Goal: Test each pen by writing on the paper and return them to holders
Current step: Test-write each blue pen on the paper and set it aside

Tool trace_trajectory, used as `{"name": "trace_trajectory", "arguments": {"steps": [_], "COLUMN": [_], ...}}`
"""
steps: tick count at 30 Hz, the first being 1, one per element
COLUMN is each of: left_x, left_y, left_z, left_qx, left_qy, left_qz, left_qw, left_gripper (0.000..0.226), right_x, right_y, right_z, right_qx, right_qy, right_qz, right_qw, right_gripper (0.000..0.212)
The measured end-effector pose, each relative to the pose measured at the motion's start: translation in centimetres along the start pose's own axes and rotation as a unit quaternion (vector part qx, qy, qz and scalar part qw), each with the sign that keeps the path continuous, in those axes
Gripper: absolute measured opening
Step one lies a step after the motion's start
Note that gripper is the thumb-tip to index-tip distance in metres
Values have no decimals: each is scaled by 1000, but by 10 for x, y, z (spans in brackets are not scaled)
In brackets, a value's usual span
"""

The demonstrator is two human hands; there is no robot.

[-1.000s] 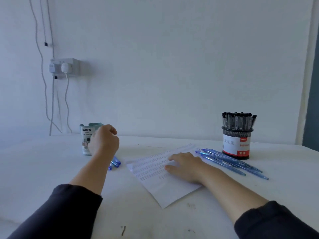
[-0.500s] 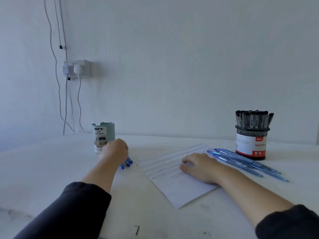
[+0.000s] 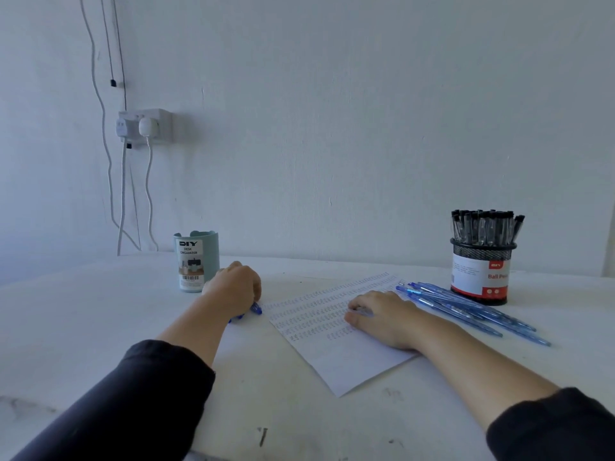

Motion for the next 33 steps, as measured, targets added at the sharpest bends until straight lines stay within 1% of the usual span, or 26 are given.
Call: {"name": "trace_trajectory", "arguments": {"steps": [3,7,8,9,11,13,14,16,18,19,23,24,27,28,30,33], "left_x": [-1,-4,-5,-5,-8,-13,-15,-17,-15,-14,-9,-8,-9,-11,-13,-13], "left_y": [1,-1,-2,-4,-7,-14,-17,-24,-30,-34,-43,-44,-47,-49,-52,-56], "left_z": [-1,-6,-7,-7,-7,-9,-11,-14,-17,-18,-25,-26,-29,-30,-33,-35], "left_qx": [31,85,96,107,137,171,185,207,205,197,158,151,120,111,101,104], "left_qy": [9,33,27,4,-95,-212,-258,-321,-352,-350,-288,-279,-254,-242,-219,-204], "left_qz": [4,19,18,8,-38,-93,-111,-121,-118,-117,-103,-91,-36,-13,21,42], "left_qw": [999,996,995,994,985,958,942,916,906,908,939,944,959,964,970,972], "left_gripper": [45,27,22,19,19,16,14,10,13,16,21,25,52,58,62,63], "right_x": [1,2,2,2,2,2,2,2,2,2,4,5,5,5,5,4], "right_y": [-1,-4,-4,-4,-3,-3,-4,-4,-4,-5,-9,-10,-11,-11,-11,-10], "right_z": [1,1,2,1,1,1,1,1,1,2,4,5,5,5,5,5], "right_qx": [-2,-7,-7,-5,-3,-6,-9,-12,-15,-18,-27,-29,-28,-27,-24,-22], "right_qy": [-2,-2,-2,-2,-3,2,5,9,10,11,9,8,8,9,9,11], "right_qz": [4,18,19,19,20,13,9,6,5,6,30,36,42,44,47,49], "right_qw": [1000,1000,1000,1000,1000,1000,1000,1000,1000,1000,999,999,999,999,999,999], "right_gripper": [41,37,36,36,35,33,31,31,32,30,22,21,22,24,29,28]}}
Point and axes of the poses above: each hand's wrist, its own z-axis towards the middle knuckle, its own x-axis out of the palm, y = z × x, the point moved 1 cm from there along z, towards the middle knuckle, and after that the axes turned 4 degrees about -z, right-handed, at the moved point
